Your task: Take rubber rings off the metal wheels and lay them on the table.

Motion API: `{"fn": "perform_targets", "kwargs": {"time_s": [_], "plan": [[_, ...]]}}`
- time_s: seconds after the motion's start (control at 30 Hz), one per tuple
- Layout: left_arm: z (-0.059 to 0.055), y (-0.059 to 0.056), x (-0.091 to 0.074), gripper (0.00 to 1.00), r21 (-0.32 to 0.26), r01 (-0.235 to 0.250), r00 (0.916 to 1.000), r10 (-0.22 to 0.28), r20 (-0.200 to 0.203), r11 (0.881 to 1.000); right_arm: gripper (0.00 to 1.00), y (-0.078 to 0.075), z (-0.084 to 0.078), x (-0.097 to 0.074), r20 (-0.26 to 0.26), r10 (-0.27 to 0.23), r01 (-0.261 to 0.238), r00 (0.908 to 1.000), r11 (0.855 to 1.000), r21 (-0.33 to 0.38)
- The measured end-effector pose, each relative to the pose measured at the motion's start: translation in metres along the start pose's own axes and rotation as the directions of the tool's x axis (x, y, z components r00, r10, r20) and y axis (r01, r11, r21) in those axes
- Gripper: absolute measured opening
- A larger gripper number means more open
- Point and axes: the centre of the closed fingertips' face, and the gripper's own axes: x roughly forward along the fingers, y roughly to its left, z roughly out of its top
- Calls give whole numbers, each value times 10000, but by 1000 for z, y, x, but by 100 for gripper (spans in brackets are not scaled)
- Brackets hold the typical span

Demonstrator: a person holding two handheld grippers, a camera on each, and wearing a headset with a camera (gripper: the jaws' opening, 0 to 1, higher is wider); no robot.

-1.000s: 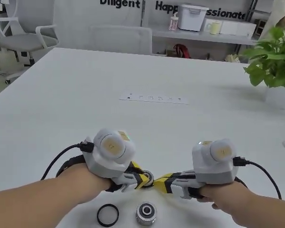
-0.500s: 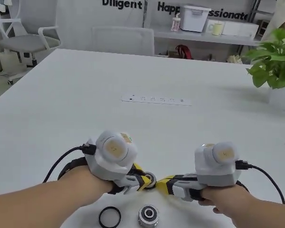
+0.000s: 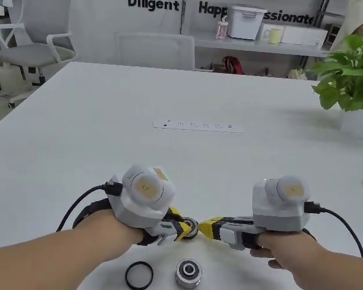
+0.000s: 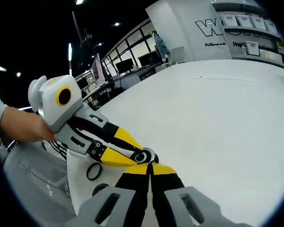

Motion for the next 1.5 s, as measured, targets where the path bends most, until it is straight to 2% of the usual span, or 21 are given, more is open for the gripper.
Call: {"fn": "perform_targets", "kwargs": {"time_s": [0.77,1.0,1.07,1.1,1.33,1.47,1.5], "plan": [[0,1,1,11,40,-42,10000,42,-10,10000,0,8,3,1,97,343,-345,9994,9991,235],[0,0,1,11,43,-27,10000,27,-51,10000,0,15,4,3,137,681,-682,9976,9976,74],[0,0,1,11,52,-17,10000,17,-67,10000,0,22,11,3,459,985,-999,9941,9945,302],[0,0,1,11,42,-18,10000,19,-69,10000,0,20,9,2,362,890,-900,9954,9956,273],[0,0,1,11,38,-20,10000,20,-70,10000,0,22,8,-1,420,1106,-1119,9930,9933,299],[0,0,1,11,68,-10,10000,10,-35,10000,0,24,10,-4,523,1358,-1389,9893,9885,605],[0,0,1,11,30,-16,10000,16,-18,10000,0,27,10,-5,571,1551,-1593,9862,9841,785]]}}
